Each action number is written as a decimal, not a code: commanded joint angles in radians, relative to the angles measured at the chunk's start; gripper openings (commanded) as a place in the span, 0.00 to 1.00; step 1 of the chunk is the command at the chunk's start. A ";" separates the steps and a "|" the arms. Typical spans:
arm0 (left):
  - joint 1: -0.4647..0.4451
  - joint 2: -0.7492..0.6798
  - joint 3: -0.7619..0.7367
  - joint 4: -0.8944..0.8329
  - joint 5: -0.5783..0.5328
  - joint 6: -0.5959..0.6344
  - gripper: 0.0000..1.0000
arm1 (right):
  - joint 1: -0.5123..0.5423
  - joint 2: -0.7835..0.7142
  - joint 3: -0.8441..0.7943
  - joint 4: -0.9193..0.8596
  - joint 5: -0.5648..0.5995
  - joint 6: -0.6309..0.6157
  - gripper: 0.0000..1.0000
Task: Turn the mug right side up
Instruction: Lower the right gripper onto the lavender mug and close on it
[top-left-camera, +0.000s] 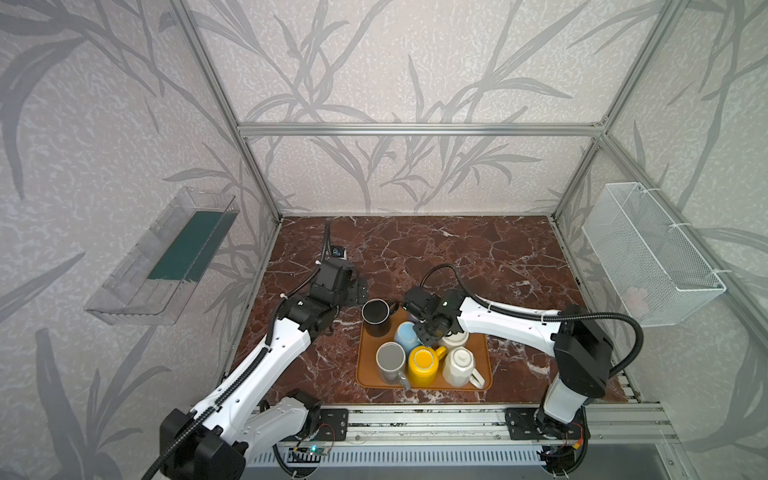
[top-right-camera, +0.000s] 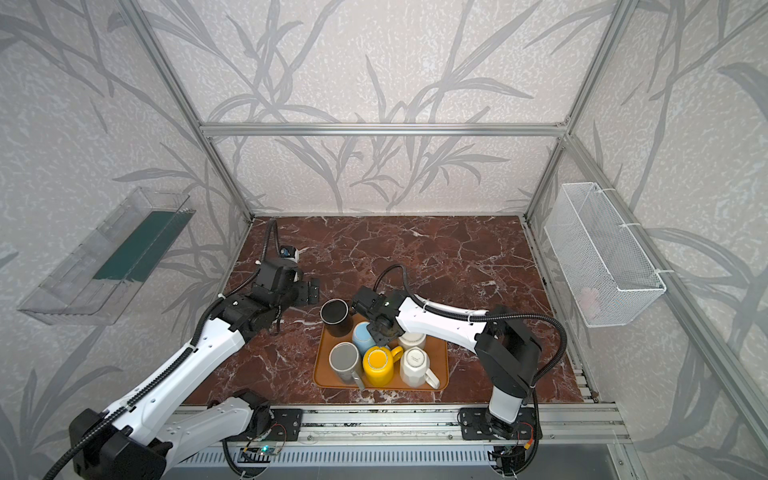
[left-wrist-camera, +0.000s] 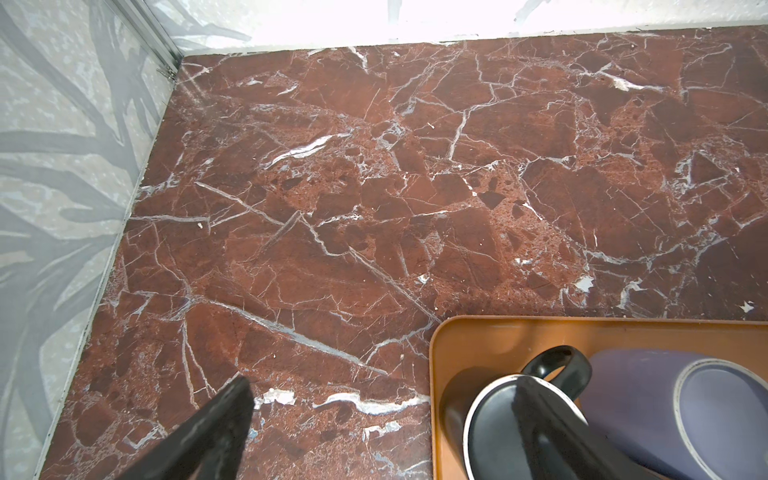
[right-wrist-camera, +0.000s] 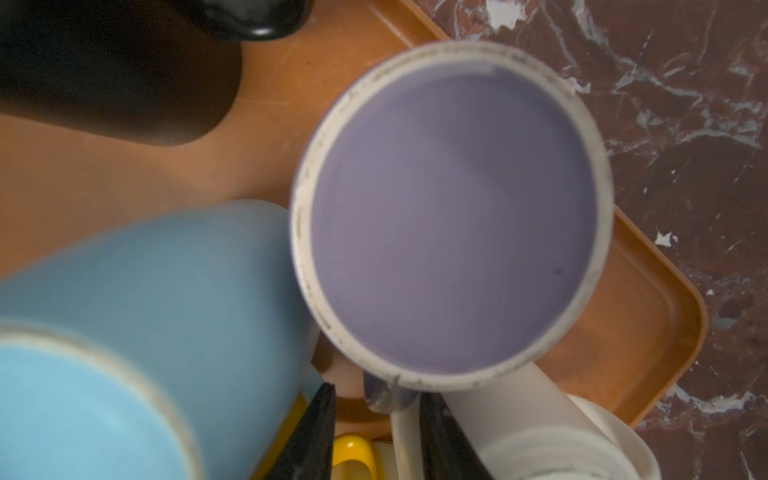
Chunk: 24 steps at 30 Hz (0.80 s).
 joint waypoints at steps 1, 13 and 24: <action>-0.007 -0.013 0.001 -0.024 -0.027 0.006 0.99 | 0.004 0.021 0.031 -0.014 0.048 0.023 0.36; -0.012 -0.012 -0.001 -0.026 -0.038 0.005 0.99 | -0.010 0.071 0.060 -0.012 0.075 0.033 0.36; -0.014 -0.013 -0.003 -0.030 -0.036 0.010 0.99 | -0.035 0.085 0.052 0.000 0.049 0.027 0.30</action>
